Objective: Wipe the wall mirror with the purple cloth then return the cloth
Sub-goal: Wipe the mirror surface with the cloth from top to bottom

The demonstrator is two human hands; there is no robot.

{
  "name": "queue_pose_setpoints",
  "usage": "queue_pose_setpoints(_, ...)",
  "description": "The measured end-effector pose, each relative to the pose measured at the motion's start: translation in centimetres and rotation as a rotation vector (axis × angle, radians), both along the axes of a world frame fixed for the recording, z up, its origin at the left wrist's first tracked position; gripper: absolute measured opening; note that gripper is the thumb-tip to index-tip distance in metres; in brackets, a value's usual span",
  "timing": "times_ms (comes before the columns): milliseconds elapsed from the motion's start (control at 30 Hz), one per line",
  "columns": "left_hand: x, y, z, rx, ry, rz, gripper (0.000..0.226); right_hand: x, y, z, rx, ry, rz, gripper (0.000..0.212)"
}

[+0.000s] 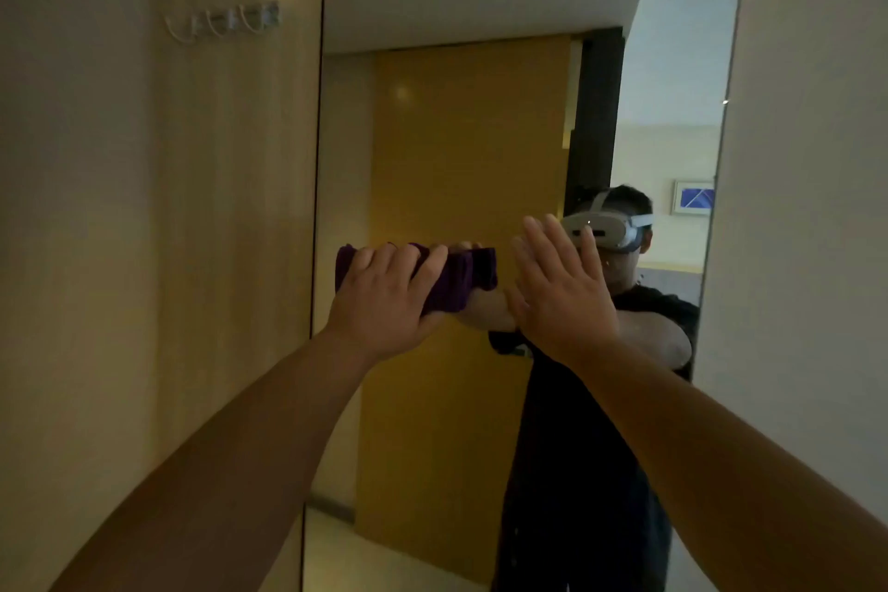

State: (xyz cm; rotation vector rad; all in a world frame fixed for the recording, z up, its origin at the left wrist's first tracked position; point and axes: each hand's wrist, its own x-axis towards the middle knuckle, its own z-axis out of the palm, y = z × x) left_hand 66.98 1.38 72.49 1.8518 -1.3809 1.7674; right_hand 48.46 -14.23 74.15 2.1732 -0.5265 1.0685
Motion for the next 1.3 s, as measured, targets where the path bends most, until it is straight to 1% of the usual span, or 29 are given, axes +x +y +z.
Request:
queue_pose_setpoints(67, 1.9, -0.5, 1.4, -0.014, -0.018, -0.002, 0.065, 1.6, -0.3, 1.8, -0.046, -0.021, -0.014, 0.065)
queue_pose_setpoints(167, 4.8, -1.2, 3.9, -0.05, -0.029, -0.037, 0.062, 3.7, -0.6, 4.2, -0.101, -0.048, -0.051, 0.063)
queue_pose_setpoints(333, 9.5, -2.9, 10.0, -0.154, -0.117, -0.098, 0.06, 6.1, -1.3, 7.3, -0.131, -0.147, -0.132, 0.062)
queue_pose_setpoints(500, 11.5, -3.5, 17.6, -0.283, -0.124, -0.15, 0.059, 6.7, -1.8, 7.4, -0.175, -0.219, -0.134, 0.063)
queue_pose_setpoints(667, 11.1, -3.8, 24.9, -0.347, -0.178, -0.101, 0.057, 6.8, -2.5, 7.5, -0.197, -0.213, -0.143, 0.063)
queue_pose_setpoints(767, 11.1, -4.0, 27.6, -0.357, -0.166, -0.056, 0.054, 6.8, -2.8, 7.4, -0.209, -0.23, -0.128, 0.064)
queue_pose_setpoints(833, 11.6, -4.3, 28.3, -0.349, -0.149, -0.069, 0.052, 6.8, -2.9, 7.5, -0.219, -0.24, -0.113, 0.064)
queue_pose_setpoints(900, 12.6, -4.9, 28.2, -0.309, -0.084, -0.195, 0.055, 6.8, -3.0, 7.5, -0.23, -0.249, -0.098, 0.063)
queue_pose_setpoints(967, 13.3, -5.7, 27.2, -0.231, -0.009, -0.311, 0.063, 6.8, -3.0, 7.5, -0.241, -0.262, -0.084, 0.063)
queue_pose_setpoints(1100, 13.8, -5.7, 23.0, -0.107, -0.04, -0.265, 0.079, 6.7, -2.8, 7.4, -0.243, -0.257, -0.086, 0.062)
queue_pose_setpoints(1200, 14.0, -4.9, 17.0, -0.046, -0.068, -0.252, 0.083, 6.7, -2.4, 7.6, -0.227, -0.243, -0.073, 0.062)
queue_pose_setpoints(1300, 14.4, -4.4, 7.6, 0.014, -0.06, -0.278, 0.085, 6.7, -2.2, 7.7, -0.194, -0.23, -0.073, 0.063)
